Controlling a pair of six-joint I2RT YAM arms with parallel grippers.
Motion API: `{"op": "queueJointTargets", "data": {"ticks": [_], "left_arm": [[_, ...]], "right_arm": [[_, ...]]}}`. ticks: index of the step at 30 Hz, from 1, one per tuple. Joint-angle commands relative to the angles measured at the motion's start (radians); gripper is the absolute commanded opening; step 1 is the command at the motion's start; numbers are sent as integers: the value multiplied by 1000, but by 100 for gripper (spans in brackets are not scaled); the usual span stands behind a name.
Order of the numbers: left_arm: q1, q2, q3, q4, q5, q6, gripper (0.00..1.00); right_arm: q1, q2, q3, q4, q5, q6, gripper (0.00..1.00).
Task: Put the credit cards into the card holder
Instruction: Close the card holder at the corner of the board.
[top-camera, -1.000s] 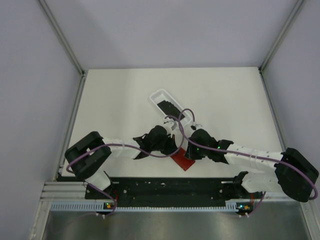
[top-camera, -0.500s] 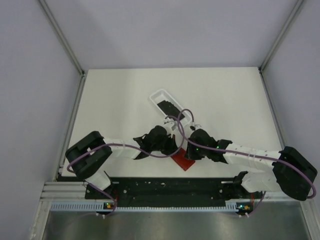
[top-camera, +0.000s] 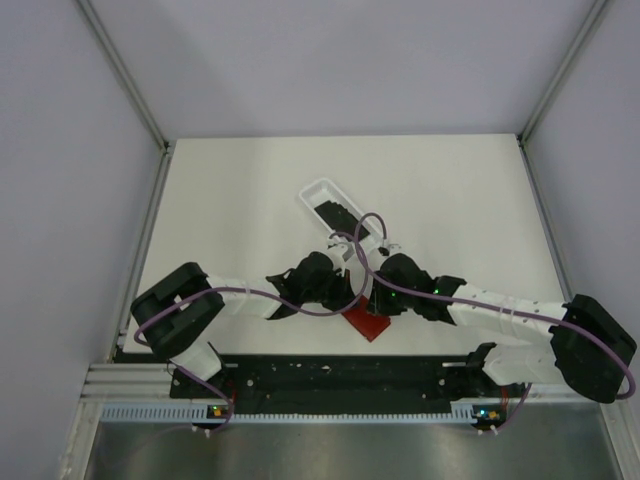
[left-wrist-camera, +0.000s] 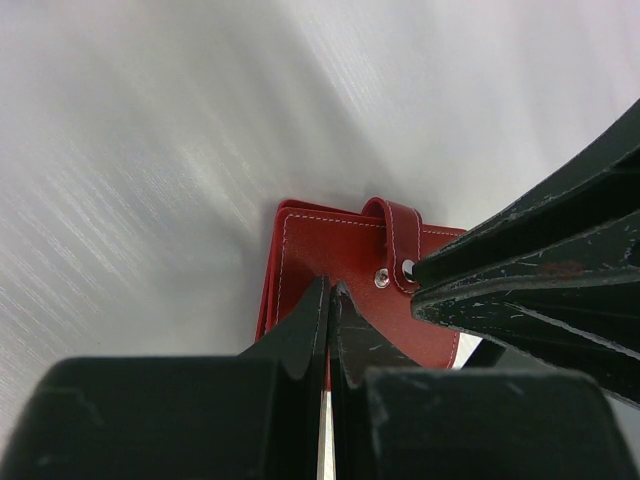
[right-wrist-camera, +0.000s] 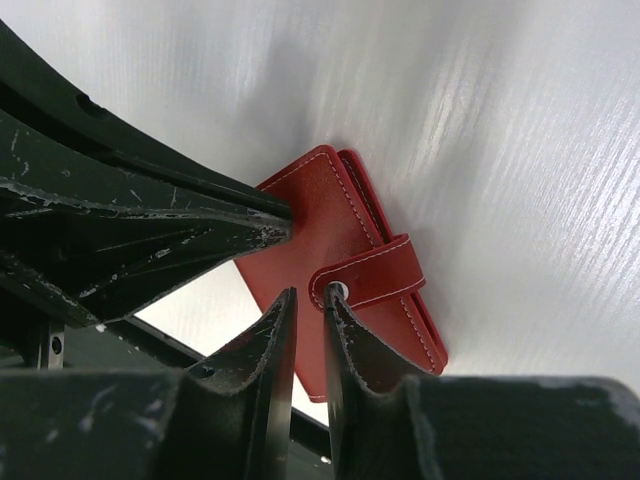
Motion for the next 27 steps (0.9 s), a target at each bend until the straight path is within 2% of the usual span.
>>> {"op": "queueJointTargets", "data": {"ticks": [1, 12, 19, 27], "left_arm": [[-3, 3, -11, 45, 9, -5, 0], [-3, 7, -8, 47, 12, -6, 0], [-3, 4, -5, 42, 14, -3, 0], [-3, 9, 3, 38, 16, -5, 0]], "right_arm": [[-8, -5, 44, 9, 19, -18, 17], [-6, 0, 38, 4, 33, -18, 17], [-12, -78, 24, -19, 70, -15, 17], [-15, -51, 20, -25, 57, -18, 17]]}}
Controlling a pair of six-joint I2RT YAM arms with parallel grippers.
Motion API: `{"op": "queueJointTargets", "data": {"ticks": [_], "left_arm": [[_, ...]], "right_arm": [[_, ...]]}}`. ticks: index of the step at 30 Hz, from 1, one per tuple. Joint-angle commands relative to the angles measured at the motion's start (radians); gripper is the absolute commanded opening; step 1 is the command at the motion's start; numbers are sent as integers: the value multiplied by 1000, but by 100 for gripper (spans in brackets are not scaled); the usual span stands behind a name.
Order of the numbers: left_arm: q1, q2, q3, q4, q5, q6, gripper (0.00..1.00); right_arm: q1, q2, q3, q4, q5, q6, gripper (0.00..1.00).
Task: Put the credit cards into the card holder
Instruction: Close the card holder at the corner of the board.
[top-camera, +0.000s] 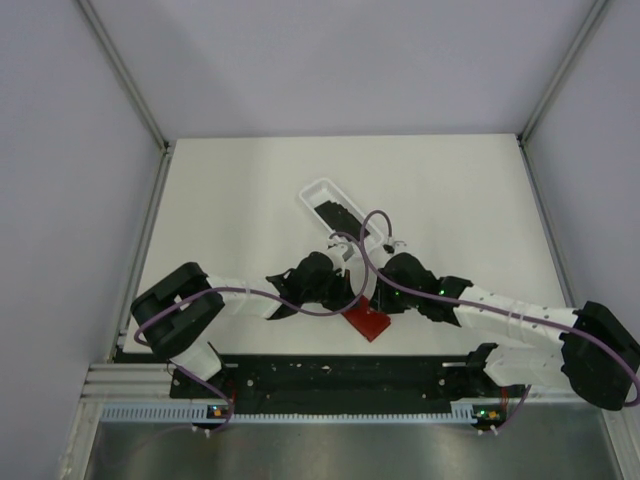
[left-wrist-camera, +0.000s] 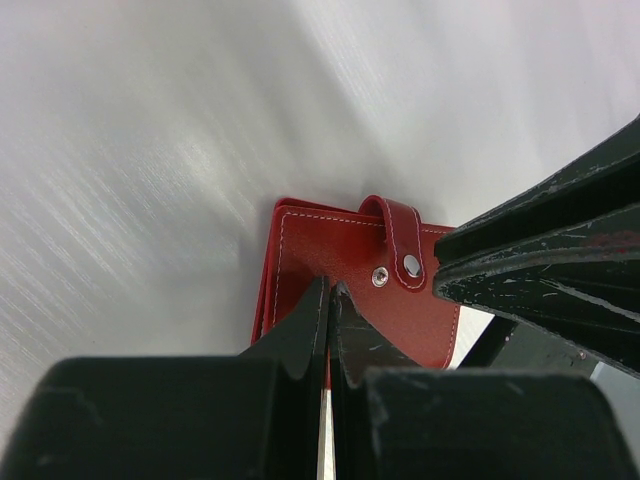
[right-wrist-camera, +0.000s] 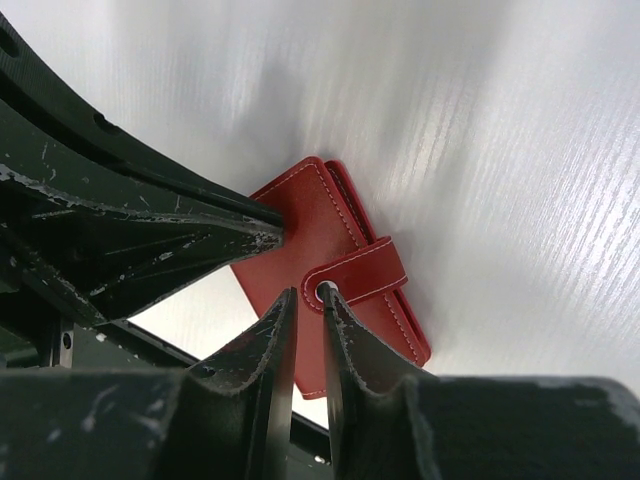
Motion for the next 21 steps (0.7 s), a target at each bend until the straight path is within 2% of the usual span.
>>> {"op": "queueJointTargets", "data": {"ticks": [1, 21], "left_arm": [[-3, 9, 3, 38, 10, 2, 0], [-3, 15, 5, 35, 15, 3, 0]], "right_arm": [[-10, 8, 20, 7, 13, -10, 17], [-10, 59, 4, 43, -18, -5, 16]]}}
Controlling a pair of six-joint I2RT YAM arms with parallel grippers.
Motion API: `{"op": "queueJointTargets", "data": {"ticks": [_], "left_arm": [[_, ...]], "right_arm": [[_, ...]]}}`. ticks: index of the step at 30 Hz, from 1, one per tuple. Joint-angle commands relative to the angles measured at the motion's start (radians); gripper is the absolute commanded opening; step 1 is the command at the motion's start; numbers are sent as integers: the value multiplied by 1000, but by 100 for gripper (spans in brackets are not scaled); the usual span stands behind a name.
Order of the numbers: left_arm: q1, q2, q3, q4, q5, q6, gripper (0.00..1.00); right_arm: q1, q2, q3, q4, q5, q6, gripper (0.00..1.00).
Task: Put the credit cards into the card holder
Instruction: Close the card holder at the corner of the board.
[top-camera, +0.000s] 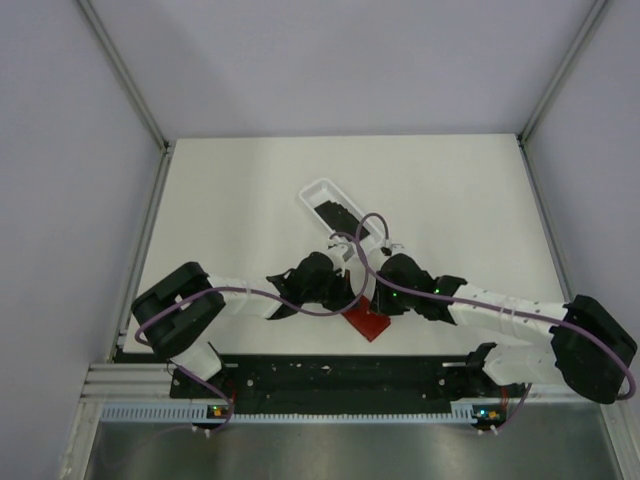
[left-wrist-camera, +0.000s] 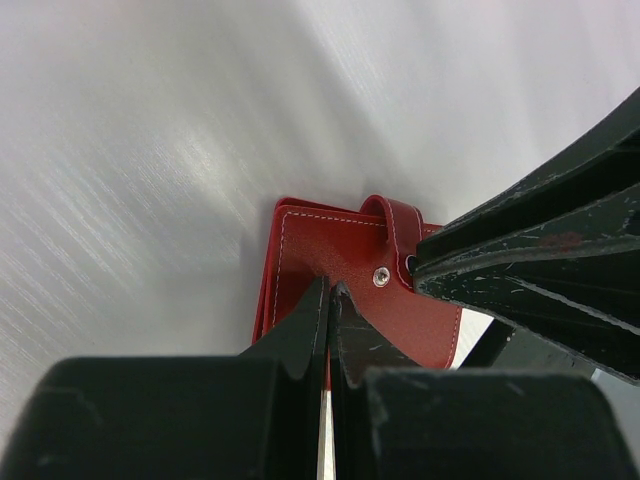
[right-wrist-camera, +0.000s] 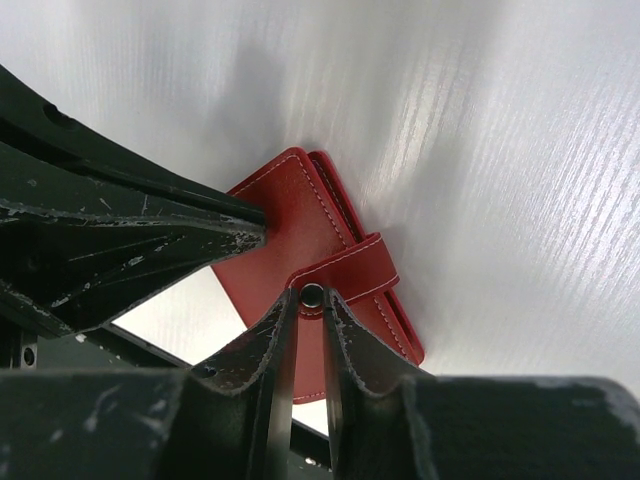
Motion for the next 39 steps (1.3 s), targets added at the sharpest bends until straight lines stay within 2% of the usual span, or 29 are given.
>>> {"op": "queueJointTargets", "data": {"ticks": [1, 26, 39], "left_arm": [[-3, 11, 5, 32, 11, 3, 0], [-11, 13, -2, 43, 23, 8, 0], [-11, 17, -3, 49, 25, 6, 0]], "right_arm": [[-9, 14, 5, 47, -9, -5, 16], [-9, 56, 3, 87, -49, 2, 14], [-9, 80, 23, 44, -22, 2, 12]]}}
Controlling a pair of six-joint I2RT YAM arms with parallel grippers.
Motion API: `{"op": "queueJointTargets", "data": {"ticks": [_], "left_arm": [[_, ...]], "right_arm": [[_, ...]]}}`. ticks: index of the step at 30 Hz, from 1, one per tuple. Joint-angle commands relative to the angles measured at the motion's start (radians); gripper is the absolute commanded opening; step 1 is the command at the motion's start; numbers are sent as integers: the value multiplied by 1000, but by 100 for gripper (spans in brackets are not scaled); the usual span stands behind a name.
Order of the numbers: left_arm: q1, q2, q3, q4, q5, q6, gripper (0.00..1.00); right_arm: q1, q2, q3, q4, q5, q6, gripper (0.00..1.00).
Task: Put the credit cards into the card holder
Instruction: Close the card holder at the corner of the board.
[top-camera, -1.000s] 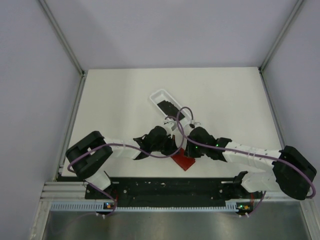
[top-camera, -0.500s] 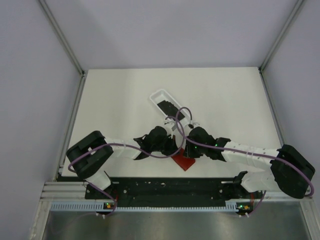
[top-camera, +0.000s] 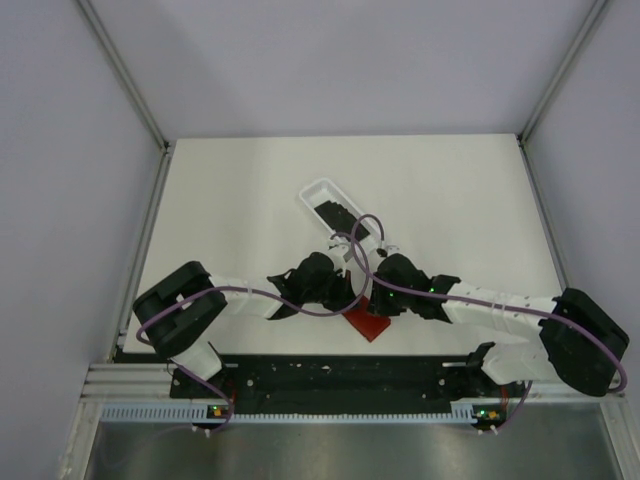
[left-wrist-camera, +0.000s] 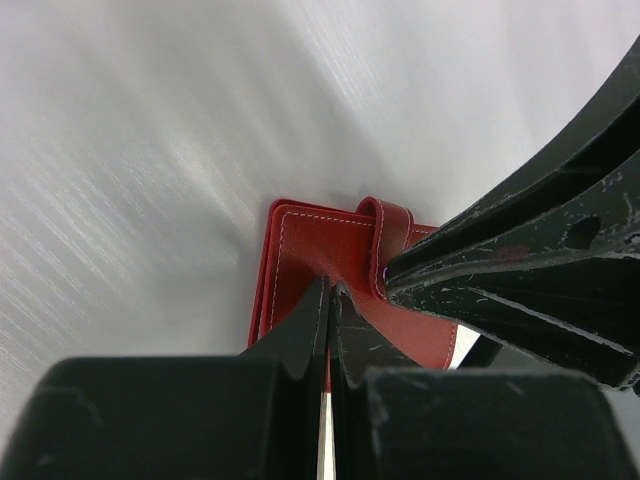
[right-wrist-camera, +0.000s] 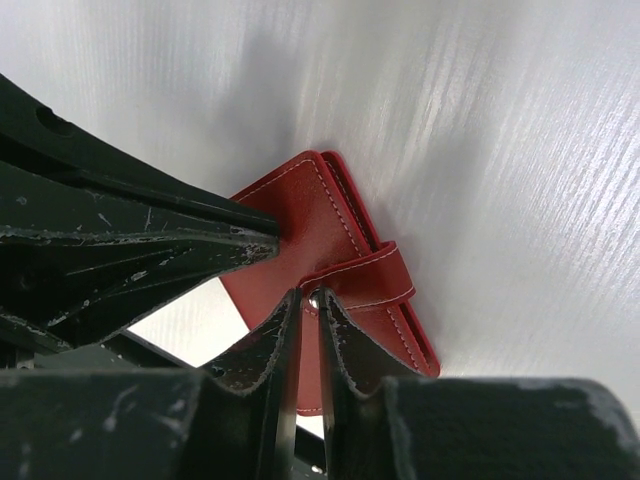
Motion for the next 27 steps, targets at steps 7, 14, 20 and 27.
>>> {"op": "queueJointTargets", "data": {"ticks": [7, 14, 20, 27], "left_arm": [[-9, 7, -3, 35, 17, 5, 0], [-9, 6, -5, 36, 17, 5, 0], [-9, 10, 2, 35, 20, 6, 0], [-10, 4, -2, 36, 17, 6, 0]], "right_arm": [[-9, 72, 54, -49, 22, -9, 10], [-4, 125, 91, -100, 31, -18, 10], [14, 181, 148, -199, 68, -25, 10], [46, 253, 198, -292, 74, -31, 10]]}}
